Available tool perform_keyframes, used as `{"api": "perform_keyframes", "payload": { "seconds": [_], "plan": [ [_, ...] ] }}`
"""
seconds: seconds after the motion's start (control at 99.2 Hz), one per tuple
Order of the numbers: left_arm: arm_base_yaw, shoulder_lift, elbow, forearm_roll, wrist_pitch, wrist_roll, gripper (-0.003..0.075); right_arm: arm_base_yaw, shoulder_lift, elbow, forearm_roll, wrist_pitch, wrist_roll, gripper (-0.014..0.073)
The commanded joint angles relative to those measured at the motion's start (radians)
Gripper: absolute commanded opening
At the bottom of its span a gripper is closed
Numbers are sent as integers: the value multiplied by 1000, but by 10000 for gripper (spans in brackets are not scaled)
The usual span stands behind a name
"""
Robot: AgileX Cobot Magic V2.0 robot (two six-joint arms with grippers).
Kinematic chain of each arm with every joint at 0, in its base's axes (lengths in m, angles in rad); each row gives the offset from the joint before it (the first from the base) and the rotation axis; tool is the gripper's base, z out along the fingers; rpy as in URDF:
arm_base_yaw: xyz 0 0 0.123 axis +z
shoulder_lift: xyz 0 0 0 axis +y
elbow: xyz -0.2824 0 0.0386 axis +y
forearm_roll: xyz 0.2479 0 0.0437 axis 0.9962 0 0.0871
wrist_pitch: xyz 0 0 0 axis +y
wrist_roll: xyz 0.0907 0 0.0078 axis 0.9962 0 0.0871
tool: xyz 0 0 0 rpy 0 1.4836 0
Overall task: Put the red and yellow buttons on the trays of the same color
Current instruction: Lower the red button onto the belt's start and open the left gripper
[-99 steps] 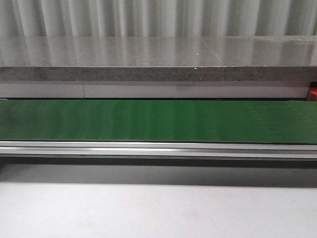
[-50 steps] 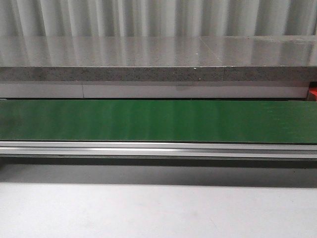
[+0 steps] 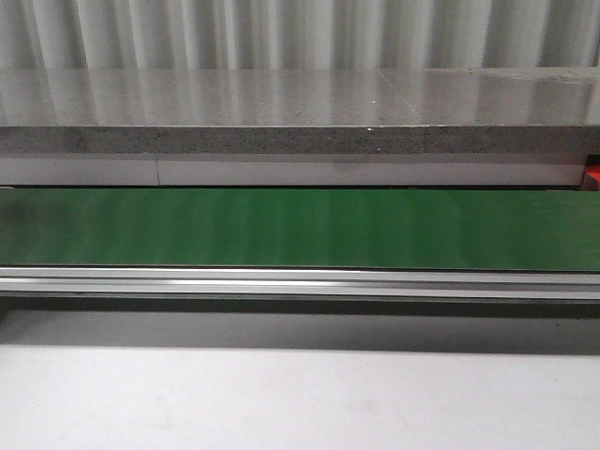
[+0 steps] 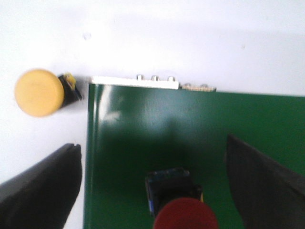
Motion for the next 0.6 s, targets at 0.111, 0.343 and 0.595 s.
{"api": "perform_keyframes", "payload": {
  "seconds": [0.111, 0.343, 0.595],
  "plan": [
    [13, -48, -151, 58, -6, -50, 560, 0, 11, -26, -8, -79, -6, -68],
    [93, -18, -157, 135, -9, -150, 559, 0, 11, -26, -8, -79, -6, -68],
    [184, 100, -161, 111, -6, -383, 560, 0, 11, -26, -8, -79, -6, -68]
  ]
}}
